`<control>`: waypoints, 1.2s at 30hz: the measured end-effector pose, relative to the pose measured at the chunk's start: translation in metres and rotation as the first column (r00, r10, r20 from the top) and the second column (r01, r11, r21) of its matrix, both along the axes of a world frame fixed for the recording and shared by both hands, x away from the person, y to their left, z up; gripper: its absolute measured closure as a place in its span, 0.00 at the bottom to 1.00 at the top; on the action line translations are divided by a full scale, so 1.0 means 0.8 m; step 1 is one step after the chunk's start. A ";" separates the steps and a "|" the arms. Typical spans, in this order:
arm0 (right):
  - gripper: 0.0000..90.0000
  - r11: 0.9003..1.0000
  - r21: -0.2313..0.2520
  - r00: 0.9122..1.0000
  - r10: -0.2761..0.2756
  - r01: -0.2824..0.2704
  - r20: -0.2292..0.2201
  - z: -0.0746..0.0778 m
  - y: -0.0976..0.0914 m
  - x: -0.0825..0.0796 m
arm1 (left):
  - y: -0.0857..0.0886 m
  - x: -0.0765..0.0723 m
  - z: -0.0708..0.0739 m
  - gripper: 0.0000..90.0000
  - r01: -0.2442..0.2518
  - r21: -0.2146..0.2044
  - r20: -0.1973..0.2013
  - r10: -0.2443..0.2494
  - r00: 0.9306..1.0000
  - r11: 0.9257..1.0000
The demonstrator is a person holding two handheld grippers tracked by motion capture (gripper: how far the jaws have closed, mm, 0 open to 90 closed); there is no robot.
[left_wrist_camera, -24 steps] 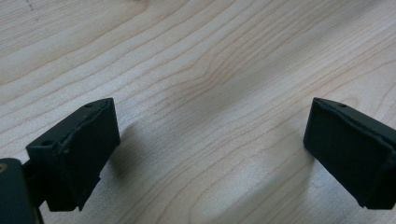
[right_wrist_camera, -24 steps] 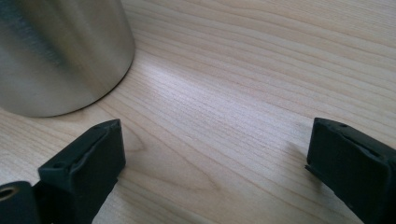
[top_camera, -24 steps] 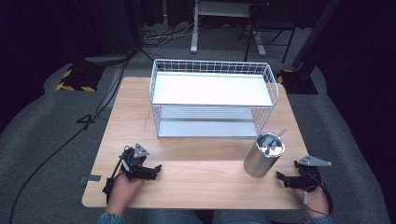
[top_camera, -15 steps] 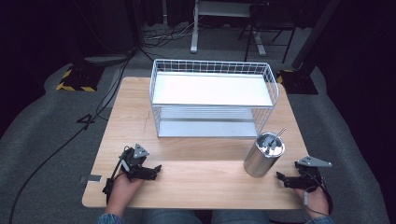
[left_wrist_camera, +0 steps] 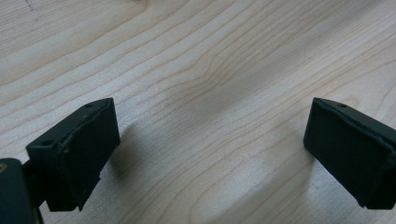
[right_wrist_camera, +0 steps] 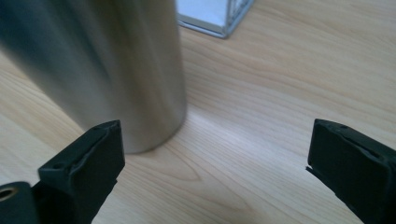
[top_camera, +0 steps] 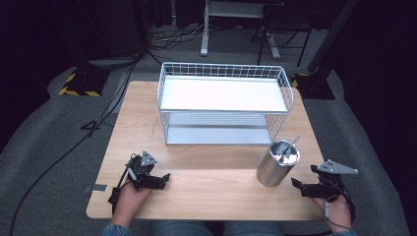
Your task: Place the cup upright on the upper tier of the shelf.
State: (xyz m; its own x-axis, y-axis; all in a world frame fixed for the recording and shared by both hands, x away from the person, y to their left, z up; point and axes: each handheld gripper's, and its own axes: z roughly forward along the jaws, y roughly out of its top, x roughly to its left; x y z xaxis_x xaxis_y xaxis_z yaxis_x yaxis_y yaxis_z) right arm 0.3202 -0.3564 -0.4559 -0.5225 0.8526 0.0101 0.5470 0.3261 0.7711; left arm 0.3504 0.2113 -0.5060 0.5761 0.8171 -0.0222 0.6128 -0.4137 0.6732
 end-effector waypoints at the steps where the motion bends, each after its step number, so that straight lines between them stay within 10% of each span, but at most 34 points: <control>1: 0.03 1.000 0.005 1.000 0.007 -0.007 -0.001 0.004 0.003 -0.001 | 0.000 0.000 0.000 0.05 0.000 0.000 0.000 0.000 1.000 1.000; 18: 0.00 0.989 0.038 0.990 0.139 -0.140 0.011 0.028 0.056 -0.007 | 0.000 0.000 0.000 0.05 -0.001 -0.003 -0.002 0.001 1.000 1.000; 36: 0.00 0.990 0.036 0.990 0.132 -0.134 0.049 0.014 0.079 0.019 | 0.000 0.001 0.000 0.05 0.005 0.006 0.003 -0.005 1.000 1.000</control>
